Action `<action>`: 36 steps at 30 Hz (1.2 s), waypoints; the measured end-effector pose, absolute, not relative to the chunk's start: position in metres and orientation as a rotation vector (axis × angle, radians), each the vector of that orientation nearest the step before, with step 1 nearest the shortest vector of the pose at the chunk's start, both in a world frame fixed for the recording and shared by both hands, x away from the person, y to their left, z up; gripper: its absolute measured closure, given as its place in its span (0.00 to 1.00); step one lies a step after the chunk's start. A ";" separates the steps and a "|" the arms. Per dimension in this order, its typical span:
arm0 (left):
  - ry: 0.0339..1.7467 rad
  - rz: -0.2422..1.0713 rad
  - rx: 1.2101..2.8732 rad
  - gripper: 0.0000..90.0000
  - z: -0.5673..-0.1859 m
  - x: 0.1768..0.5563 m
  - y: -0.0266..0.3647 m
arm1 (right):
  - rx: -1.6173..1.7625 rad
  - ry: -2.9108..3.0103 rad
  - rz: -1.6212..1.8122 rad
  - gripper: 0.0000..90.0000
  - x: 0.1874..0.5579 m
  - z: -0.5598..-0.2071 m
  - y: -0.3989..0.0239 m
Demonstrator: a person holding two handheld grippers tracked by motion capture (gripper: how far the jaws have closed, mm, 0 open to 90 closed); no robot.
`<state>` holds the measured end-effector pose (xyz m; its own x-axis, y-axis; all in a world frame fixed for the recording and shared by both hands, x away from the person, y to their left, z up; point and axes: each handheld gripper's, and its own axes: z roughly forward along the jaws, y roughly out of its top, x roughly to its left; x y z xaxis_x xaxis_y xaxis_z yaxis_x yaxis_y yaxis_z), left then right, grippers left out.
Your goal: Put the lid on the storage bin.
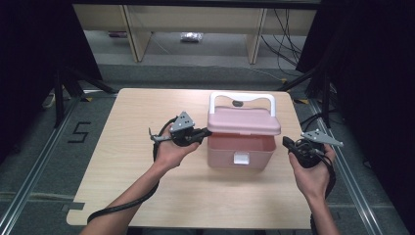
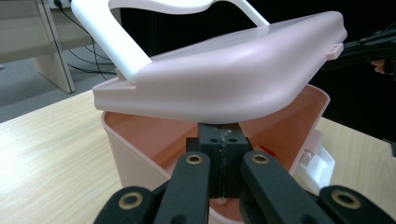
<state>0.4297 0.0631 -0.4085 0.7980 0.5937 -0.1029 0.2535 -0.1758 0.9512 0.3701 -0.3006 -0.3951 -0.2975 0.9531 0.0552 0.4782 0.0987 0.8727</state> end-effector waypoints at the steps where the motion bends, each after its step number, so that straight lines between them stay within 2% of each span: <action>1: 0.660 0.346 1.763 1.00 -0.409 0.429 0.063 | 1.402 1.830 1.125 1.00 0.369 -0.395 -0.300; 26: 0.655 0.323 1.819 1.00 -0.422 0.409 0.080 | 1.392 1.829 1.154 1.00 0.353 -0.400 -0.297; 36: 0.664 0.346 1.791 1.00 -0.420 0.398 0.100 | 1.403 1.824 1.147 1.00 0.350 -0.402 -0.297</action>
